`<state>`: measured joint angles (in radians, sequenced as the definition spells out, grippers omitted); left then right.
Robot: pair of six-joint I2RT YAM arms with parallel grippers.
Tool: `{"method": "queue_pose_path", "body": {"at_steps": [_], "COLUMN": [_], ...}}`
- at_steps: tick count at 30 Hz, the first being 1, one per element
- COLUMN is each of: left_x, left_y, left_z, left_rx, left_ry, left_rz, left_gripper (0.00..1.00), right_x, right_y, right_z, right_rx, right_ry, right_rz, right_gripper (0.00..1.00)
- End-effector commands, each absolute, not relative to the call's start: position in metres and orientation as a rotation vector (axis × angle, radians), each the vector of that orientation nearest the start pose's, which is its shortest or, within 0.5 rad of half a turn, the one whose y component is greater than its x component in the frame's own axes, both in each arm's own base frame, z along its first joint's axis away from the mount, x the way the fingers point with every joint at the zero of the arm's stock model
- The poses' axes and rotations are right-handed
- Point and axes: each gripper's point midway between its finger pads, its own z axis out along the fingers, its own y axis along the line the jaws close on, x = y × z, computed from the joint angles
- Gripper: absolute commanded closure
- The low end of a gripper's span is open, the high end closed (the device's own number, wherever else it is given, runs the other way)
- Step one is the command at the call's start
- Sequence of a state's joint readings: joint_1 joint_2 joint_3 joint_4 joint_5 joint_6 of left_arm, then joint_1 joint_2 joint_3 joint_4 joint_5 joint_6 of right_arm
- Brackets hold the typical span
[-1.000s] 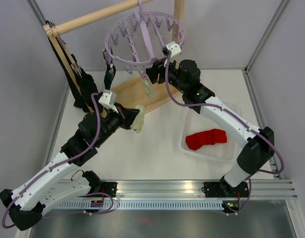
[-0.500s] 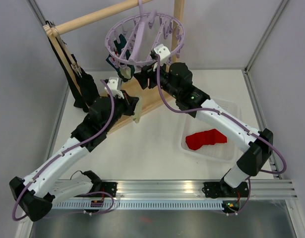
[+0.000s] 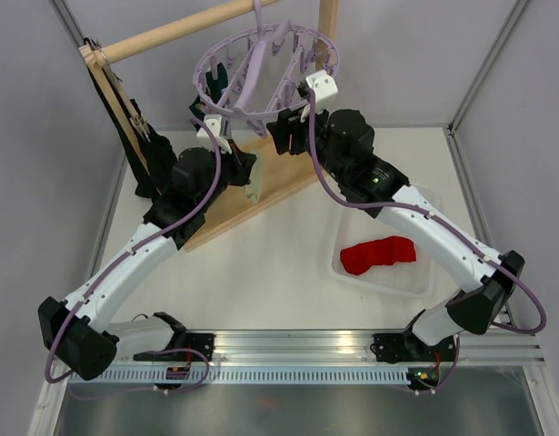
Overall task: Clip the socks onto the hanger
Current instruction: Rotate the hanger at the clothesline.
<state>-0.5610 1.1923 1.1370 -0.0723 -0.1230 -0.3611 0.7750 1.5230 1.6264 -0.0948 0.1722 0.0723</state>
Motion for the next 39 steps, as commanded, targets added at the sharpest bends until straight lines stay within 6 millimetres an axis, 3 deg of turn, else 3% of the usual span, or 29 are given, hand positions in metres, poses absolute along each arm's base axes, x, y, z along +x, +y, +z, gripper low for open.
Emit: {"method": "queue_pose_path", "body": {"at_steps": [1,13,25,39], "left_x": [0.355,0.348,0.35,0.353], "left_y": [-0.218,-0.213,-0.208,-0.203], "left_z": [0.369,0.374,0.378,0.382], "left_rx": [0.114,0.145,0.152,0.154], "left_ry": [1.632,1.628,1.625,1.625], "left_rz": [-0.613,-0.596,-0.593,-0.591], "left_gripper": [0.98,0.98,0.98,0.98], "right_x": [0.372,0.381,0.379,0.394], "right_y": [0.307,0.302,0.307,0.304], "right_z": [0.451,0.442,0.416,0.418], "right_rx": [-0.364,-0.43,-0.558,-0.554], "right_ry": [1.508,1.506,1.489,1.461], "right_rz": [0.457,0.337,0.293,0.236], "right_gripper": [0.36,0.36,0.29,0.22]}}
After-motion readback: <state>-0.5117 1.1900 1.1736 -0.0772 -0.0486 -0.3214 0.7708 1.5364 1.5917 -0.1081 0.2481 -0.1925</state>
